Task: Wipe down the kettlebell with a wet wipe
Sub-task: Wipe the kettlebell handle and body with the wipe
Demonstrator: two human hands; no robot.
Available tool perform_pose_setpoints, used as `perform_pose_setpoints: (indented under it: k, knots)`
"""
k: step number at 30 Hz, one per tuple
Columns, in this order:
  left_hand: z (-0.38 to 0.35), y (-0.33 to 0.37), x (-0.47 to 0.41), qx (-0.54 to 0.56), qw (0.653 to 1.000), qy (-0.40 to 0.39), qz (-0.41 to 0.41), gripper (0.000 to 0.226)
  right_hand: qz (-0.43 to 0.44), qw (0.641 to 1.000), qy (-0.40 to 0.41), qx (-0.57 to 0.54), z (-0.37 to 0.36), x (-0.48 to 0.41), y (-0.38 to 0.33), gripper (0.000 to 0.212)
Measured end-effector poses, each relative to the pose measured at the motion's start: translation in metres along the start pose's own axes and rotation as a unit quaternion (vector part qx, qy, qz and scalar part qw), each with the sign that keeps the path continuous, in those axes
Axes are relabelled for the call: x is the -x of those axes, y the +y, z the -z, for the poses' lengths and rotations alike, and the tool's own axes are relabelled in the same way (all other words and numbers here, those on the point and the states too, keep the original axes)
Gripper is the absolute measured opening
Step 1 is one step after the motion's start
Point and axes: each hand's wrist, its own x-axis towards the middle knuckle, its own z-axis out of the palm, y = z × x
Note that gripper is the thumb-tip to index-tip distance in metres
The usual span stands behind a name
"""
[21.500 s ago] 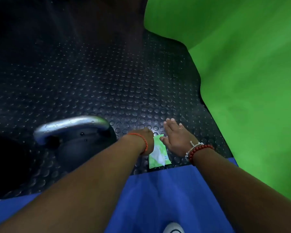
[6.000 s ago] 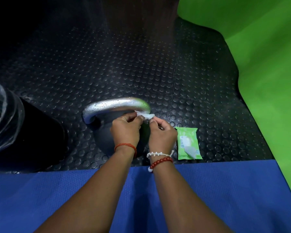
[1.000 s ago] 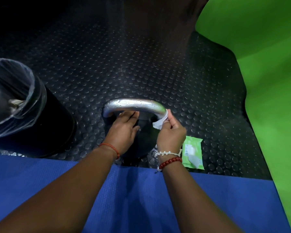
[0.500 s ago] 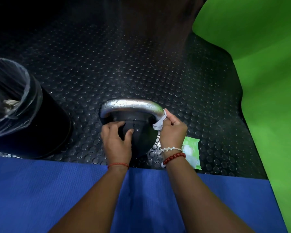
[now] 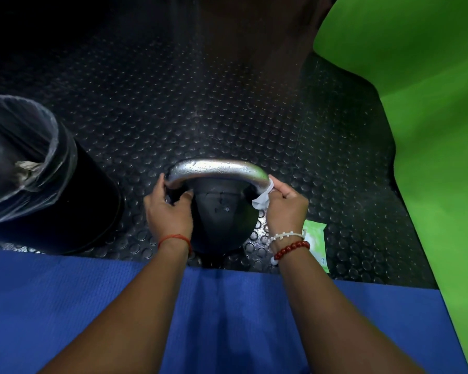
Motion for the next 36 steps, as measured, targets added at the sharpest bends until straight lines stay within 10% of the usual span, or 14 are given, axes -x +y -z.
perform_pose_setpoints:
  k: [7,36]
  knots:
    - [0.007,-0.001,-0.017,-0.053,0.996,-0.048,-0.047,0.022,-0.007,0.999,-0.032,0.018,0.003,-0.004,-0.003,0.030]
    - [0.015,-0.007,-0.023,-0.115,0.982,-0.058,-0.140,0.024,0.080,0.882,-0.371,0.278,0.005,-0.080,-0.047,0.037]
